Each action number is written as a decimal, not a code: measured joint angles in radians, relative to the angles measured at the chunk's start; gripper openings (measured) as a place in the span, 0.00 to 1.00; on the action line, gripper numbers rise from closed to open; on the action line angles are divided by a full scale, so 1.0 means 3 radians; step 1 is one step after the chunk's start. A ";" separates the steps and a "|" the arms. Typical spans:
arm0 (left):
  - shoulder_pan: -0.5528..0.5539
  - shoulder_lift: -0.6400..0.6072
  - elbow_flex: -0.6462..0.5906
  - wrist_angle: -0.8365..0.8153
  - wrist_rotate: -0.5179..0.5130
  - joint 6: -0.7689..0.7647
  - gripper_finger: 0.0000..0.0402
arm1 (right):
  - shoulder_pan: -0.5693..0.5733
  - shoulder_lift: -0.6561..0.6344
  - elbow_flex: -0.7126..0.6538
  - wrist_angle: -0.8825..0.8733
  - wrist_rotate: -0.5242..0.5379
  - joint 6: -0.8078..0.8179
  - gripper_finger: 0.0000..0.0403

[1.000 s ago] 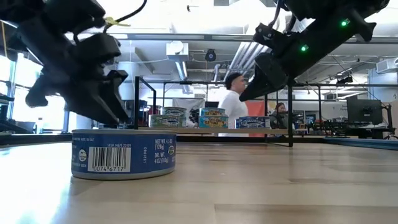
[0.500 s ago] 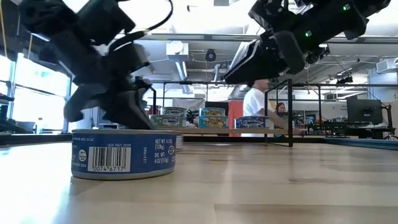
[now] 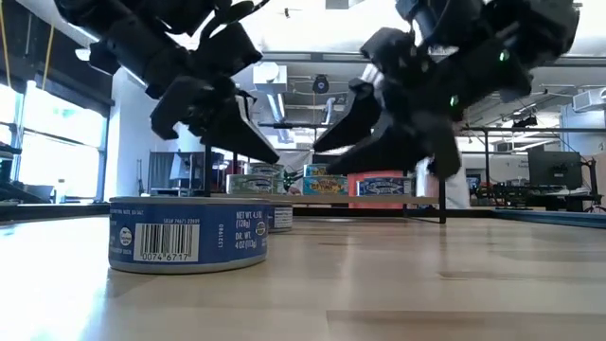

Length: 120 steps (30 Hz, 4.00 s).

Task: Stack canned seafood by type on shelf
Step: Stack the dark blue tuna can on top of the dark blue tuna can on the shelf

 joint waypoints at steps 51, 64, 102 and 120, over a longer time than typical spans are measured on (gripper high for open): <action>0.0191 0.0271 0.0023 0.0632 0.0305 0.0140 0.00 | -0.0113 0.0218 0.0001 0.0151 0.0249 -0.0885 0.65; 0.0207 0.0266 0.0027 0.0801 0.0248 0.0132 0.01 | -0.0125 0.0219 -0.0001 0.0228 0.0271 -0.0511 0.31; -0.0169 -0.0082 -0.0383 0.1026 -0.0400 -0.0694 0.10 | -0.2362 -0.0519 0.1133 -0.2484 0.0598 -0.1000 0.29; -0.0173 -0.0080 -0.0383 0.1025 -0.0399 -0.0703 0.10 | -0.2388 -0.0196 0.1139 -0.2575 0.0732 -0.0811 0.51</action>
